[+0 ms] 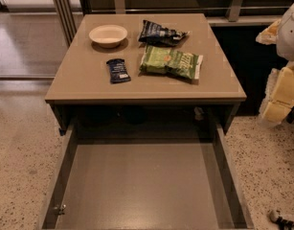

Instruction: Place green jalapeno chip bag into top drawer

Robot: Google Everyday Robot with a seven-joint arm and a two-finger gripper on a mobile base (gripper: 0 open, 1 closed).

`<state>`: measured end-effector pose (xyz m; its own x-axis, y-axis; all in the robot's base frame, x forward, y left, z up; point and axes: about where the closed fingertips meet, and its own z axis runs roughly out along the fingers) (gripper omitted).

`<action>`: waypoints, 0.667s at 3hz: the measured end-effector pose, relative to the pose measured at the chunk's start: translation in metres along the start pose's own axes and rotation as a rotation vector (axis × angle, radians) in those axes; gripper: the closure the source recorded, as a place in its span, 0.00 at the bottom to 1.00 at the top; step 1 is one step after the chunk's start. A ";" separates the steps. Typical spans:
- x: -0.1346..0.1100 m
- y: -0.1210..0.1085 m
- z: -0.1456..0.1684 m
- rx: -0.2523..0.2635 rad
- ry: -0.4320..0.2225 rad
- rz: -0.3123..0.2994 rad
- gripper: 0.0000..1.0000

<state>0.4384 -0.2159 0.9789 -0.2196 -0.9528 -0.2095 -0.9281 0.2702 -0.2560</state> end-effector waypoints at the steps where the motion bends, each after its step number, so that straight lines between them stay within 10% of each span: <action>1: -0.004 -0.003 0.009 0.000 -0.001 -0.010 0.00; 2: -0.014 -0.012 0.028 -0.005 0.001 -0.037 0.00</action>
Offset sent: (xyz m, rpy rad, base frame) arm 0.0420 0.0245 -0.0411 -0.0225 0.0188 0.0664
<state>0.4610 -0.2014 0.9584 -0.1853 -0.9624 -0.1985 -0.9371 0.2338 -0.2590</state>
